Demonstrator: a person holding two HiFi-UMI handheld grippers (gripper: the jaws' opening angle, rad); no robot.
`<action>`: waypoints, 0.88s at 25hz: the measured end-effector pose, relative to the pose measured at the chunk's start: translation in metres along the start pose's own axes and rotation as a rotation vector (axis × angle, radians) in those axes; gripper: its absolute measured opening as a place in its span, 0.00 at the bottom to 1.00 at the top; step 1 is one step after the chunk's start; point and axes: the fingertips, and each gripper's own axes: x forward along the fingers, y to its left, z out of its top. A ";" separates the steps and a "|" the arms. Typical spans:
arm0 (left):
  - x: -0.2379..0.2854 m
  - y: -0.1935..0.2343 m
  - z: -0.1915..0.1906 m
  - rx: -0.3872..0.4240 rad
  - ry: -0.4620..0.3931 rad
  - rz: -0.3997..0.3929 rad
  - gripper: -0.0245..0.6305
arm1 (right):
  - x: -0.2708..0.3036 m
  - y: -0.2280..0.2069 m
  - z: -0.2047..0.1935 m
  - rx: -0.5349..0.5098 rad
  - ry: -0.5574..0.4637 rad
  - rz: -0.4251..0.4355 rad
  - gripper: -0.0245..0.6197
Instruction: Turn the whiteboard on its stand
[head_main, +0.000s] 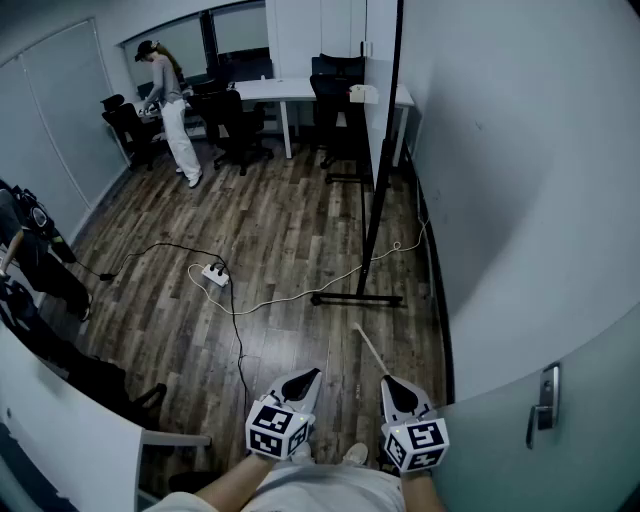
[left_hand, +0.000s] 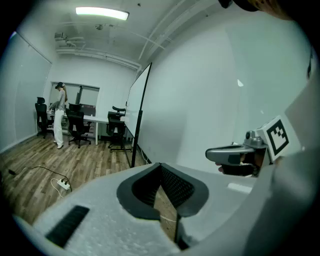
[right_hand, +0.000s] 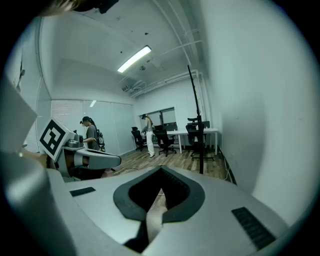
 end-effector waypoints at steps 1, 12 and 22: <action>-0.001 0.001 0.001 -0.001 -0.003 -0.001 0.05 | 0.001 0.002 0.001 -0.001 0.000 0.001 0.05; -0.011 0.026 0.002 0.013 -0.013 -0.021 0.05 | 0.018 0.024 -0.004 0.037 0.001 -0.010 0.05; -0.021 0.047 -0.001 0.035 0.001 -0.088 0.05 | 0.040 0.050 -0.003 0.102 -0.027 -0.044 0.05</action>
